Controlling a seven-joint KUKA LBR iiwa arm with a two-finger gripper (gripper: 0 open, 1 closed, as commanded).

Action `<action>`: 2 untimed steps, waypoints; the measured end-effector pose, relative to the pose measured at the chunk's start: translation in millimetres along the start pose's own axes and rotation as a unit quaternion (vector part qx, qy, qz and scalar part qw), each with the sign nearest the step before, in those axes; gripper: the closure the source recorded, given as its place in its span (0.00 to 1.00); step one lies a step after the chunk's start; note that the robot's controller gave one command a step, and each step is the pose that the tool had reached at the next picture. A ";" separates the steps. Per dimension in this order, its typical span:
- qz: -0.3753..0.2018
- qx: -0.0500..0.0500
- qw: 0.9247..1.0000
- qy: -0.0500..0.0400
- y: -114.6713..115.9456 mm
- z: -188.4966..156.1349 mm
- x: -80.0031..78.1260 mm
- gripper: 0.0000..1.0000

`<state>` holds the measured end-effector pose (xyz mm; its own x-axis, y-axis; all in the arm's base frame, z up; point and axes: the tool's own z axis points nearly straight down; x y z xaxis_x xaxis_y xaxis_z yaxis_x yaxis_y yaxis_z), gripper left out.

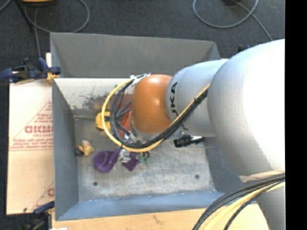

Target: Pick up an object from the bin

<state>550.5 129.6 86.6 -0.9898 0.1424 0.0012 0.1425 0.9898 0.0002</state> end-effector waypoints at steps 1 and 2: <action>0.000 0.000 1.000 0.001 -0.2 -14.7 0.2 1.00; 0.000 -0.001 1.000 -0.002 0.2 -26.2 -1.2 1.00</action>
Offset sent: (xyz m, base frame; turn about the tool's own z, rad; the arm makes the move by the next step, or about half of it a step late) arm -0.0002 0.0000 0.0067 0.0000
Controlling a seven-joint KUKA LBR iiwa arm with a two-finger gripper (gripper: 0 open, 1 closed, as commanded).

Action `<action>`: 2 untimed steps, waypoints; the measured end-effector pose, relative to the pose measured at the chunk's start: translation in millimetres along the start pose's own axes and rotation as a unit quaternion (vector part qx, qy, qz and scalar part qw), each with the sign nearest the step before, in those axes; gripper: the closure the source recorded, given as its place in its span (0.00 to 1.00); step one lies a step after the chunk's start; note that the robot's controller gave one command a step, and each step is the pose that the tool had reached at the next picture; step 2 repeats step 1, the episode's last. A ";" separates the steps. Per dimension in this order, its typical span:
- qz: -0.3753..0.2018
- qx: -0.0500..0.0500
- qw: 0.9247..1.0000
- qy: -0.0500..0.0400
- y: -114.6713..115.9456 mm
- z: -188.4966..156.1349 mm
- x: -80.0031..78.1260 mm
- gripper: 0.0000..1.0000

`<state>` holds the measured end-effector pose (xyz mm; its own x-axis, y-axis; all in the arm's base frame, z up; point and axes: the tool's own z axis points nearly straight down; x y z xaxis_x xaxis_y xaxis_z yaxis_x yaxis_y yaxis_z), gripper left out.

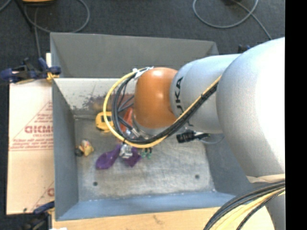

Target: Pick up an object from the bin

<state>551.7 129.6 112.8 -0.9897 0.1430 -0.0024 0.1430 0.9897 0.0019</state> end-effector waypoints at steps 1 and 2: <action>0.000 0.000 1.000 0.000 -0.2 -8.1 0.1 1.00; 0.000 0.000 1.000 0.000 -0.2 -8.1 0.1 1.00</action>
Offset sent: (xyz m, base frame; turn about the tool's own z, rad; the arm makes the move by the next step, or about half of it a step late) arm -0.0001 0.0001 0.0616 0.0000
